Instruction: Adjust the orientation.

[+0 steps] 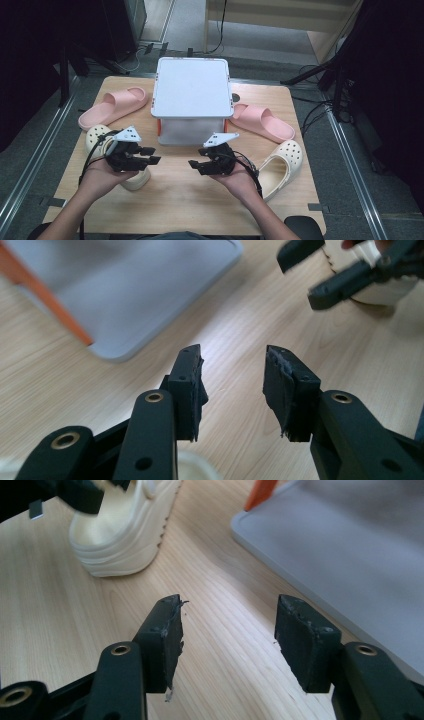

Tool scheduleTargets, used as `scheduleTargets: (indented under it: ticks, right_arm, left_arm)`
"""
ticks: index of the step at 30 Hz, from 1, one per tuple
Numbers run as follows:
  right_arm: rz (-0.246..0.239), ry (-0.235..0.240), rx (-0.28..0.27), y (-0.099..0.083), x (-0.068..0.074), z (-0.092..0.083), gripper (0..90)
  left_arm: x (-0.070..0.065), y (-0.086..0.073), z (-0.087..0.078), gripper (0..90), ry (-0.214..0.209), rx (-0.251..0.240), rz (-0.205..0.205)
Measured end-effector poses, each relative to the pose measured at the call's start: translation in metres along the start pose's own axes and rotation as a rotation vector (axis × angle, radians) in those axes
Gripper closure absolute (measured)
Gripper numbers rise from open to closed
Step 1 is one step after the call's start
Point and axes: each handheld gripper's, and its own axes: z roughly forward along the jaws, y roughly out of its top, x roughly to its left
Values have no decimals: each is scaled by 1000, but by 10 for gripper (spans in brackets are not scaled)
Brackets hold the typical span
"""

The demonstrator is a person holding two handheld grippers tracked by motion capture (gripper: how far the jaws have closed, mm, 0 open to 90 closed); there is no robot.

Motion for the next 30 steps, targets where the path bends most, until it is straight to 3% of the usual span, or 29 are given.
scheduleTargets:
  ticks: [7,9,21,30]
  right_arm:
    - [-37,36,21,11,11,17,471]
    - [-45,51,16,16,15,23,477]
    - [-80,80,15,38,32,53,489]
    - [-87,119,8,56,47,79,490]
  left_arm:
    - [11,-12,-22,580,65,-25,-61]
    - [14,-19,-32,574,104,-15,-78]
    - [31,-44,-64,563,197,-34,-175]
    - [41,-55,-75,543,220,-48,-221]
